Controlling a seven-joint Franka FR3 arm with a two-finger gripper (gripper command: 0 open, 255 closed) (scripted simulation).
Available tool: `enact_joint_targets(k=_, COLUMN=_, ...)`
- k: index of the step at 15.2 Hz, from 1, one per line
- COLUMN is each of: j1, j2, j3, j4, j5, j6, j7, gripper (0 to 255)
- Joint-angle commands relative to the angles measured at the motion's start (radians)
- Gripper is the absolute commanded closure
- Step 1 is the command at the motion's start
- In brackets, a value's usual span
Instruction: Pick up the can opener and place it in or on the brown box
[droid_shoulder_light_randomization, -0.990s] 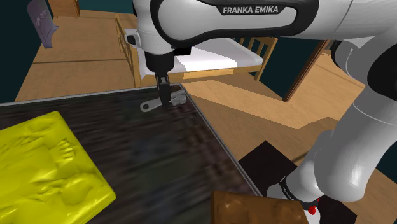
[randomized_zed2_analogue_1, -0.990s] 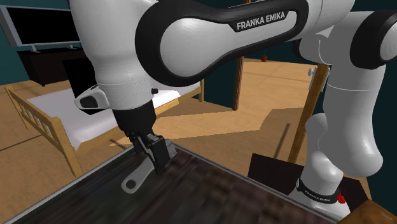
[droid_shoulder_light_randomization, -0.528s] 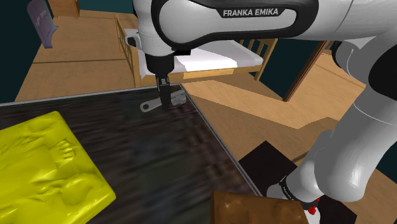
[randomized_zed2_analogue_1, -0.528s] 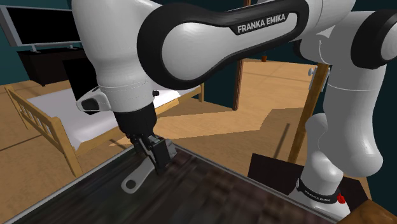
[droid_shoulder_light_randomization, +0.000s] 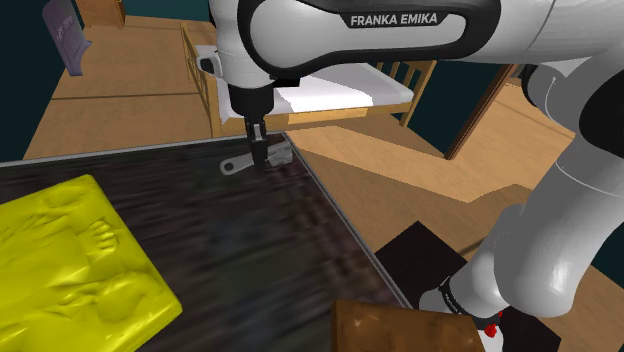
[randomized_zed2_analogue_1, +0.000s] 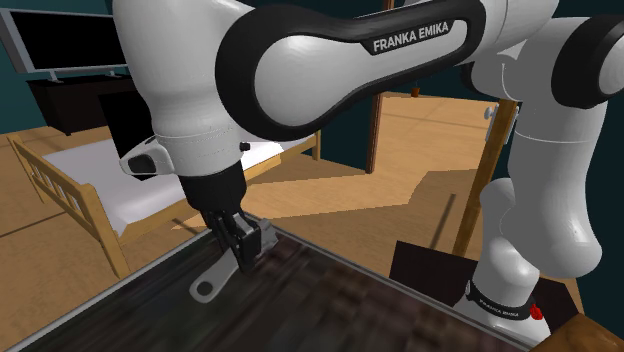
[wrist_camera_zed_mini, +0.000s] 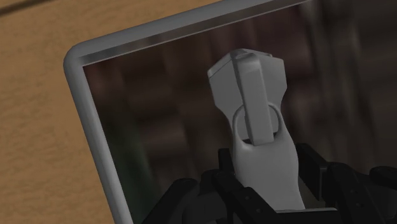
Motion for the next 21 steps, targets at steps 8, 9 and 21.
enact_joint_targets(k=8, j1=0.004, j2=0.007, j3=0.002, j4=0.089, j5=-0.002, j6=-0.083, j7=-0.003, gripper=255)
enact_joint_targets(k=9, j1=0.005, j2=0.009, j3=0.002, j4=0.105, j5=-0.002, j6=-0.097, j7=-0.003, gripper=255)
enact_joint_targets(k=21, j1=0.023, j2=0.06, j3=0.008, j4=0.336, j5=-0.021, j6=-0.28, j7=-0.002, gripper=255)
